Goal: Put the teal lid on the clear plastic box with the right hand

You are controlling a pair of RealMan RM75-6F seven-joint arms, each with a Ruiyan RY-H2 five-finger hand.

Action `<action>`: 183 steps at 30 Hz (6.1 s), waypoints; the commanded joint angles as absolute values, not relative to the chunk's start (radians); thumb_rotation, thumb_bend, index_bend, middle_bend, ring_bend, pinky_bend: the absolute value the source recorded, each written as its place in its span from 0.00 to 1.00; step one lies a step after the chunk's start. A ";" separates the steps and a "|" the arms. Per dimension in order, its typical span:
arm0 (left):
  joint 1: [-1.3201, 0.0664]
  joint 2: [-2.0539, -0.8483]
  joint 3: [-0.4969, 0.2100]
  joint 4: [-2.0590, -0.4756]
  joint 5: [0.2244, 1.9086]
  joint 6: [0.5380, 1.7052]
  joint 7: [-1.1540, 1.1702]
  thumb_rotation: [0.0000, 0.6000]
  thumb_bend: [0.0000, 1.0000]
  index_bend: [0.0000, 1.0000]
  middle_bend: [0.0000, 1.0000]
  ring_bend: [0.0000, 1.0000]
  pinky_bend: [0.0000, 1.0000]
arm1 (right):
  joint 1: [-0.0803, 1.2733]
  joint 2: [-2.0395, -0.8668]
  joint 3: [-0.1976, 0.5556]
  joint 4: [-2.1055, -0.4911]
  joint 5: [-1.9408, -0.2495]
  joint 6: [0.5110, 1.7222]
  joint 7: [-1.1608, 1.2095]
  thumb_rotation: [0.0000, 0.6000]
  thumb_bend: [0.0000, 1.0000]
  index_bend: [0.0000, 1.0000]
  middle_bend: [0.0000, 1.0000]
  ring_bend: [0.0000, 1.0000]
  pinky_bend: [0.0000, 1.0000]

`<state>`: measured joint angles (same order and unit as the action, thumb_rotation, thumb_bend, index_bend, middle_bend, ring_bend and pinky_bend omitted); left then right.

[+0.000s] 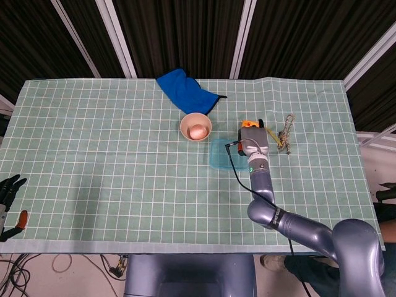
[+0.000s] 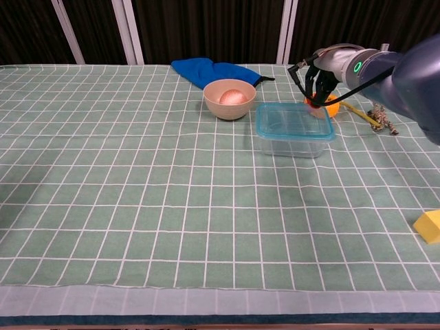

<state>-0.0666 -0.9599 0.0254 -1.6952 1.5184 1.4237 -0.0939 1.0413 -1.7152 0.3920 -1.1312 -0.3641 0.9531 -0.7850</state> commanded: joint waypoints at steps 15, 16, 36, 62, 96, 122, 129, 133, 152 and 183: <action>-0.067 -0.959 0.025 -1.696 1.515 1.420 -0.095 1.00 0.53 0.08 0.00 0.00 0.00 | 1.050 -1.776 0.370 -1.023 -0.366 0.901 -0.771 1.00 0.52 0.77 0.61 0.30 0.00; -0.067 -0.960 0.025 -1.696 1.515 1.420 -0.095 1.00 0.53 0.08 0.00 0.00 0.00 | 1.051 -1.780 0.369 -1.018 -0.367 0.898 -0.770 1.00 0.52 0.77 0.61 0.30 0.00; -0.067 -0.958 0.026 -1.694 1.519 1.421 -0.102 1.00 0.53 0.08 0.00 0.00 0.00 | 1.048 -1.828 0.358 -0.948 -0.377 0.859 -0.772 1.00 0.52 0.77 0.62 0.31 0.00; -0.069 -0.952 0.027 -1.697 1.519 1.414 -0.121 1.00 0.53 0.08 0.00 0.00 0.00 | 0.903 -1.534 0.293 -1.574 -0.458 1.136 -0.795 1.00 0.52 0.77 0.63 0.31 0.00; -0.069 -0.951 0.028 -1.695 1.519 1.413 -0.125 1.00 0.53 0.08 0.00 0.00 0.00 | 0.944 -1.607 0.254 -1.540 -0.470 1.155 -0.857 1.00 0.52 0.77 0.64 0.31 0.00; -0.069 -0.951 0.029 -1.693 1.522 1.415 -0.128 1.00 0.53 0.09 0.00 0.00 0.00 | 0.952 -1.663 0.254 -1.432 -0.423 1.088 -0.834 1.00 0.52 0.78 0.64 0.31 0.00; -0.068 -0.951 0.029 -1.693 1.522 1.416 -0.127 1.00 0.53 0.09 0.00 0.00 0.00 | 0.943 -1.667 0.251 -1.420 -0.431 1.075 -0.812 1.00 0.52 0.78 0.64 0.31 0.00; -0.069 -0.951 0.029 -1.692 1.523 1.415 -0.127 1.00 0.53 0.09 0.00 0.00 0.00 | 0.934 -1.665 0.251 -1.424 -0.445 1.076 -0.793 1.00 0.52 0.78 0.64 0.31 0.00; -0.067 -0.955 0.028 -1.690 1.522 1.420 -0.120 1.00 0.53 0.09 0.00 0.00 0.00 | 0.883 -1.664 0.253 -1.403 -0.494 1.065 -0.696 1.00 0.52 0.78 0.64 0.31 0.00; -0.067 -0.957 0.027 -1.691 1.523 1.421 -0.114 1.00 0.53 0.09 0.00 0.00 0.00 | 0.876 -1.724 0.246 -1.376 -0.552 1.069 -0.696 1.00 0.52 0.79 0.64 0.31 0.00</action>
